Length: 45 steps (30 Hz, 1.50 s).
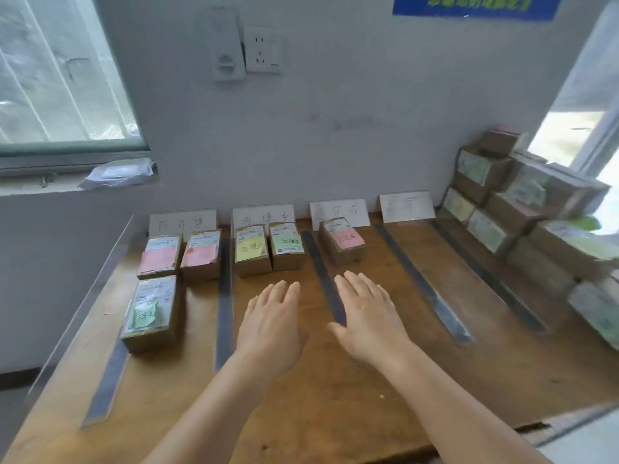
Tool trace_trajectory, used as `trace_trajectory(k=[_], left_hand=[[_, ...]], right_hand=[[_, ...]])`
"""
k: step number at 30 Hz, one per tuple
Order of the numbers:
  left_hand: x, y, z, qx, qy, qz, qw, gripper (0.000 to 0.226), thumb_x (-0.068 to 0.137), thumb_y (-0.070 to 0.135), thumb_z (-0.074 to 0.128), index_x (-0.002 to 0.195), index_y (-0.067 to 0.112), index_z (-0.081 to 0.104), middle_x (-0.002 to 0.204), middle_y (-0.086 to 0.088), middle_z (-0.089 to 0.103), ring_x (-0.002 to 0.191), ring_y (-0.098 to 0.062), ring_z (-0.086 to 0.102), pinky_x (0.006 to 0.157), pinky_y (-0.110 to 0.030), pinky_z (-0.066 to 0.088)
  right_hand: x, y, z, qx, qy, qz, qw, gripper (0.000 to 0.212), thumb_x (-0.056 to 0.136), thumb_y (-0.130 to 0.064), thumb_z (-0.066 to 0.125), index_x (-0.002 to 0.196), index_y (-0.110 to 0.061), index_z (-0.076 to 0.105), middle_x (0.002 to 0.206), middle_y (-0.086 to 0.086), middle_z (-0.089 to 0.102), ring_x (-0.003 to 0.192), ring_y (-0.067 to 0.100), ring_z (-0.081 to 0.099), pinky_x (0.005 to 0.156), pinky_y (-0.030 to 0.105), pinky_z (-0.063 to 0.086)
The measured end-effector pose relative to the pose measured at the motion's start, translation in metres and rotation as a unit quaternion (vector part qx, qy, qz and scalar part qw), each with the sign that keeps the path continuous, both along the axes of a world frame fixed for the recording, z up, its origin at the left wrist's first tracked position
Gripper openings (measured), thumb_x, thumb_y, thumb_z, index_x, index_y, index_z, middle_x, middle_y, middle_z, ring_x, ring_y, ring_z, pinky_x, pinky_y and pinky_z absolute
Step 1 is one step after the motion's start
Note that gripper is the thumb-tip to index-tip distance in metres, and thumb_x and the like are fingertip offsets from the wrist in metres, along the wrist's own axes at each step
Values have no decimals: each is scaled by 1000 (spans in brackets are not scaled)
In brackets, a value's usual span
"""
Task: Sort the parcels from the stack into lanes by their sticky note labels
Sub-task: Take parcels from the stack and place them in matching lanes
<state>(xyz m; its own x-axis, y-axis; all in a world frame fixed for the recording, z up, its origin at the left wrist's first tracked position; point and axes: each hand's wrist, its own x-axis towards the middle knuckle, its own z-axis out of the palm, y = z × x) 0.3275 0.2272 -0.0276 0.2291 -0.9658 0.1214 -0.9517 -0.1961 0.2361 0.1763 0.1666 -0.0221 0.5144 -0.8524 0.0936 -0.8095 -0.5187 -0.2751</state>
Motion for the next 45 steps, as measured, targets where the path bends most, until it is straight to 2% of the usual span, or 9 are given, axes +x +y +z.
trace_trajectory(k=[16, 23, 28, 35, 40, 45], left_hand=[[-271, -9, 14, -7, 49, -138, 989, 74, 92, 42, 54, 151, 26, 12, 158, 3, 15, 145, -18, 11, 116, -36, 10], [-355, -34, 12, -24, 51, -210, 976, 74, 91, 46, 55, 151, 24, 17, 155, 2, 25, 143, -15, 21, 116, -33, 21], [-402, -69, 4, -18, 68, -252, 965, 73, 90, 47, 56, 150, 24, 21, 153, 3, 29, 141, -15, 24, 112, -30, 23], [-445, -144, -5, 9, 109, -284, 953, 72, 92, 44, 54, 151, 19, 18, 153, 0, 29, 140, -17, 25, 113, -33, 28], [-465, -206, -2, 18, 147, -268, 952, 73, 93, 45, 51, 151, 17, 16, 153, -1, 28, 139, -19, 27, 108, -32, 29], [-476, -270, 2, 43, 156, -246, 956, 76, 93, 48, 50, 151, 15, 13, 153, -3, 28, 137, -24, 30, 106, -38, 33]], right_hand=[[-284, 20, -2, -19, -16, -129, 991, 80, 88, -46, 58, 151, -25, 14, 159, -5, 11, 146, 15, 2, 115, 34, 3], [-370, 17, 0, -16, -22, -198, 980, 79, 88, -45, 59, 151, -24, 15, 159, -4, 12, 146, 16, 4, 117, 36, 6], [-413, 0, -5, -7, -30, -235, 971, 77, 90, -46, 57, 151, -22, 17, 159, -2, 14, 146, 17, 5, 119, 36, 8], [-457, -52, -9, 3, -28, -280, 959, 76, 89, -46, 57, 149, -21, 19, 157, -3, 19, 145, 17, 11, 118, 34, 11], [-471, -110, -4, 9, -49, -307, 951, 76, 88, -44, 59, 149, -21, 20, 155, 0, 25, 143, 18, 17, 116, 34, 14], [-474, -168, 0, 19, -80, -318, 945, 77, 88, -43, 59, 149, -20, 19, 154, 1, 27, 141, 19, 23, 114, 36, 20]])
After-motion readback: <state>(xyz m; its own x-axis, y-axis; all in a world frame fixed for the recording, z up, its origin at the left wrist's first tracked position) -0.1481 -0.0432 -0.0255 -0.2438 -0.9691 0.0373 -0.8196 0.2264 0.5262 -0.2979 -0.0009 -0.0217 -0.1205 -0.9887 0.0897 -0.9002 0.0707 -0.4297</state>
